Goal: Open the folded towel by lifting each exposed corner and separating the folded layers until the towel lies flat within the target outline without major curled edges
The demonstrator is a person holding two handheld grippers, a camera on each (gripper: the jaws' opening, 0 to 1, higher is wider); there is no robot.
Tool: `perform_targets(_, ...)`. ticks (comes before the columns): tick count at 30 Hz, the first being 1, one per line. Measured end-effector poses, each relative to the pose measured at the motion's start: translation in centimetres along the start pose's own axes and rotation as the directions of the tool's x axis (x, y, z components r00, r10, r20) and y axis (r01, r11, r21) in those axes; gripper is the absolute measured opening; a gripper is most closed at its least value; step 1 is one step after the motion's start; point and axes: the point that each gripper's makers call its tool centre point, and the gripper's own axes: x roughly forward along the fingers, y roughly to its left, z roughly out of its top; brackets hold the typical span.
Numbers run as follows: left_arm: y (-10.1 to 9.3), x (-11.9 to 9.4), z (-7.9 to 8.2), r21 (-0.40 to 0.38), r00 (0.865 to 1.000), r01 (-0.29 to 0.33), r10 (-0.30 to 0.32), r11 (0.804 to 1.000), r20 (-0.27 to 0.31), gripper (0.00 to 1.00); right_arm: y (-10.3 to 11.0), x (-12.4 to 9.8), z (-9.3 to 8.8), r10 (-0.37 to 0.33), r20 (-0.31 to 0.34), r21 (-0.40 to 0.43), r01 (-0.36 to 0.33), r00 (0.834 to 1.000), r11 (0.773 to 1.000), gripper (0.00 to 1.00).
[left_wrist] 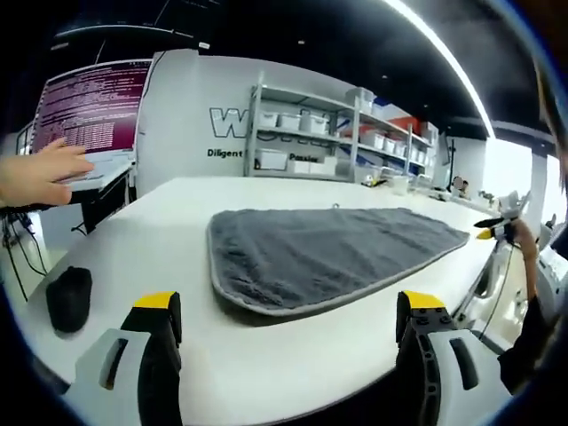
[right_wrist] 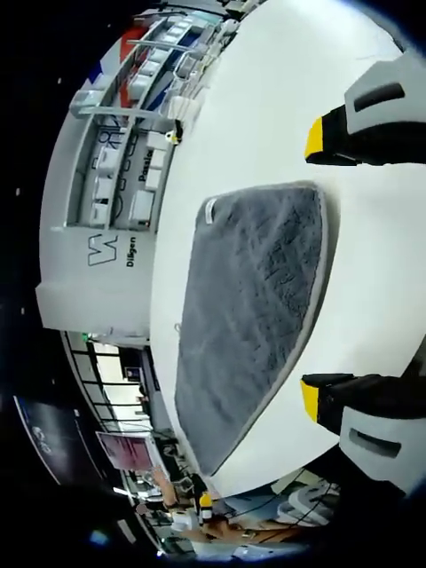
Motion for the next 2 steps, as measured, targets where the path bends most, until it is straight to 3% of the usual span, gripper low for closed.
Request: perform_targets(2, -0.16, 0.05, 0.16, -0.014, 1.000, 0.015, -0.015, 1.000, 0.009, 0.99, -0.03, 0.04, -0.16, 0.007, -0.008, 0.000, -0.007, 1.000, 1.000, 0.99)
